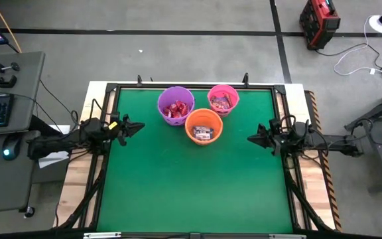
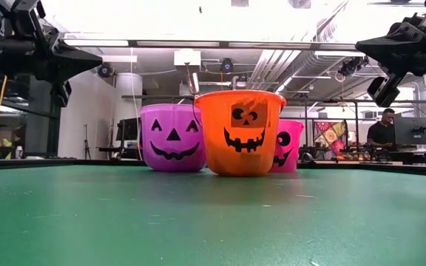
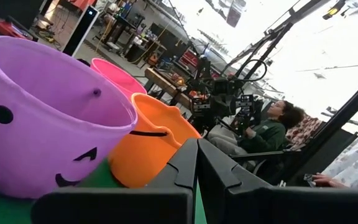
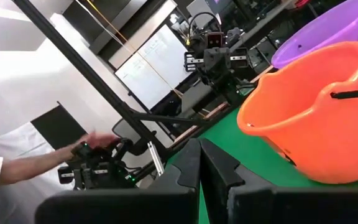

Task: Sort candy by brand, put in halloween buckets
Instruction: Return to Home Position

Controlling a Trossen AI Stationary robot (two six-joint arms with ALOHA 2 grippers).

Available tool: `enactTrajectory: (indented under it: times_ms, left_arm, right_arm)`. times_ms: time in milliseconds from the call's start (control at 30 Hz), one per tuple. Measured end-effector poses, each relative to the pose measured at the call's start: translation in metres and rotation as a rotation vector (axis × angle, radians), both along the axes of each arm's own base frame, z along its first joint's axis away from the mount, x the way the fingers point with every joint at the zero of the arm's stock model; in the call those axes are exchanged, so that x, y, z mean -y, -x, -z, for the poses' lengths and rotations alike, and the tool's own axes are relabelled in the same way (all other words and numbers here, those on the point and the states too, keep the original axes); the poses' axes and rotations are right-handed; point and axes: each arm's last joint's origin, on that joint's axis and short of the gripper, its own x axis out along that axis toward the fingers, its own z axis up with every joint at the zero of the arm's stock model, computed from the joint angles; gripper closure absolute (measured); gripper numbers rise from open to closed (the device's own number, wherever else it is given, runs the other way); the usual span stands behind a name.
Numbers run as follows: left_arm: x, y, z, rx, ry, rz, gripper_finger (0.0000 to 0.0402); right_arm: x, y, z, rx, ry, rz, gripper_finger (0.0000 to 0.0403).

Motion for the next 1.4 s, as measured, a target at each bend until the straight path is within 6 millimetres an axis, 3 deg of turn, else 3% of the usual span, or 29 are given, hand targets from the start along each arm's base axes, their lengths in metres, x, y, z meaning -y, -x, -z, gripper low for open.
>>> enactTrajectory:
  times_ms: [833, 900, 1033, 1133, 1233, 1400]
  left_arm:
    - [-0.0001, -0.0006, 0.0008, -0.010, 0.002, 0.000, 0.0401]
    - [-0.0001, -0.0006, 0.0008, -0.010, 0.002, 0.000, 0.0401]
    - [-0.0001, -0.0006, 0.0008, -0.010, 0.002, 0.000, 0.0401]
    - [-0.0001, -0.0006, 0.0008, -0.010, 0.002, 0.000, 0.0401]
    - [-0.0001, -0.0006, 0.0008, -0.010, 0.002, 0.000, 0.0401]
    - [-0.0001, -0.0006, 0.0007, -0.010, 0.002, 0.000, 0.0401]
  right_arm:
    - [-0.0007, -0.0001, 0.0016, -0.019, -0.046, -0.024, 0.0402]
    - [-0.0012, -0.0003, 0.0042, -0.034, 0.091, -0.026, 0.0402]
    - [0.0008, -0.0006, 0.0072, -0.037, 0.570, 0.076, 0.0402]
    - [0.0024, -0.0006, 0.0065, -0.035, 0.790, 0.148, 0.0402]
    - [0.0023, -0.0007, 0.0077, -0.043, 0.863, 0.146, 0.0402]
    - [0.0023, -0.0007, 0.0086, -0.054, 0.795, 0.138, 0.0402]
